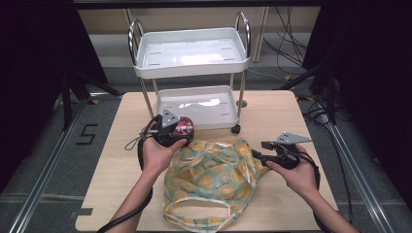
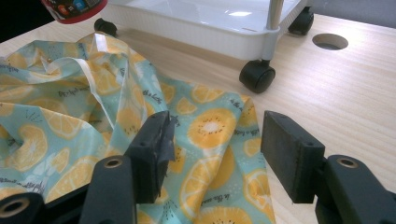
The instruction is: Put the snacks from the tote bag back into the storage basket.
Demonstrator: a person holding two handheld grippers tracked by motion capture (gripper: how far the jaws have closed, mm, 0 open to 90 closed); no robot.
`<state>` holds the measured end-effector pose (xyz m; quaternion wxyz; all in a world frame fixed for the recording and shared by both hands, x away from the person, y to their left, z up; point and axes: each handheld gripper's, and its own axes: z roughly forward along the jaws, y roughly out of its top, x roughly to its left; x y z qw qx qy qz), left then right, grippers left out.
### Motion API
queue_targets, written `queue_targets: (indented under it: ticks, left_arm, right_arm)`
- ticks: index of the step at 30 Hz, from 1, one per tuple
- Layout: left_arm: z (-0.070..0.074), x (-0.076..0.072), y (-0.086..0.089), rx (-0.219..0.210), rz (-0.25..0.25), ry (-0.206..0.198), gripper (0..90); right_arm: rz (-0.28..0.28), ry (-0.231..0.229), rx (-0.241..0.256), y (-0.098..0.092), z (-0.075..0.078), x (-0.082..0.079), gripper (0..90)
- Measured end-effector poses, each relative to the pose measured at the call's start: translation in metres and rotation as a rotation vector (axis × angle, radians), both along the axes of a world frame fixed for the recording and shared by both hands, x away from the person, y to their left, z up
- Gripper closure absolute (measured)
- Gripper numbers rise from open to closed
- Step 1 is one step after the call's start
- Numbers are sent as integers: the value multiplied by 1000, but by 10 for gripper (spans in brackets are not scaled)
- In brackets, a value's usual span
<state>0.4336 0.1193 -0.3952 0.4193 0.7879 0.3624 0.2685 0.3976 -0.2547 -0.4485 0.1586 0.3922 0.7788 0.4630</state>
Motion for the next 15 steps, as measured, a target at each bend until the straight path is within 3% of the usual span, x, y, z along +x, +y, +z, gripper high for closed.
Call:
queue_targets:
  ticks: [8, 15]
  left_arm:
    - [-2, 6, 1, -7, 8, -7, 255]
    - [-2, 10, 4, 12, 5, -10, 255]
  right_arm:
    - [-9, -1, 2, -1, 0, 0, 438]
    - [-9, -2, 2, -1, 0, 0, 438]
